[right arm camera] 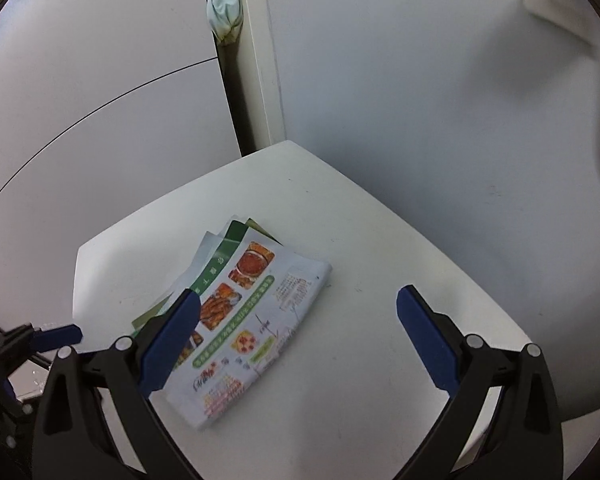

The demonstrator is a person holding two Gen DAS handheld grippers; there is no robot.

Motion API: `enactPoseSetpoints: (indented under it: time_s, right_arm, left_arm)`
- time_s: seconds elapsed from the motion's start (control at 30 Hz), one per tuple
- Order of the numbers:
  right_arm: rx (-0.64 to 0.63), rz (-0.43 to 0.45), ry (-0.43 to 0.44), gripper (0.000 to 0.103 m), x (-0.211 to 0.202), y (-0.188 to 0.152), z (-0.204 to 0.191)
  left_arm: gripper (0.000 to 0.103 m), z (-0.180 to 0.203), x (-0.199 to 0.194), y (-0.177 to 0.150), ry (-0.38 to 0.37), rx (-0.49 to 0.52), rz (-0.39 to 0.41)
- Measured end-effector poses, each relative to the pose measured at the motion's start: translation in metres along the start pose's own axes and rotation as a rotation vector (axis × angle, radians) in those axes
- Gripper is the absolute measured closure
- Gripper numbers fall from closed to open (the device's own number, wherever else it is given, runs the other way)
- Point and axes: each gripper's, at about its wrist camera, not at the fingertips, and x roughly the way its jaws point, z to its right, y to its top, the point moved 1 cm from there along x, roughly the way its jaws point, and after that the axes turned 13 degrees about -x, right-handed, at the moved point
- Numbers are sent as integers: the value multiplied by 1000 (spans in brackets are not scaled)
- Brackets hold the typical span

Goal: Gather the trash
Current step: 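Reach both grippers to the edge of the green-and-white flyer, then close the right gripper on the flyer edge while the left gripper also closes on it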

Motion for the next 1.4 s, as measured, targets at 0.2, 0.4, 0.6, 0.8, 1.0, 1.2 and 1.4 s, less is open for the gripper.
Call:
enactPoseSetpoints:
  time_s: [0.2,0.4,0.6,0.8,1.0,1.2,1.4]
  right_arm:
    - [-3,-10,2,7,12,5,-2]
    - [36,-37,2,7,21,3,3]
    - [55,-41,13,8,29,4,6]
    - [51,-69,-21,33,34,-1,6]
    - [62,-90,-7,33,41,-4,8]
    - [48,-91,-5,35,45,-3,2]
    - [82,-86,-7,55,42,-4,2]
  left_arm:
    - [6,3,11,2,-7,11,-9]
    - [6,7,14,1,0,17,-17]
    - [23,16,20,1,-6,36,-19]
    - [32,23,25,-2,20,86,-8]
    - [35,30,28,-6,35,129,-6]
    - [50,31,34,-3,60,150,2]
    - [53,30,43,3,49,142,-5]
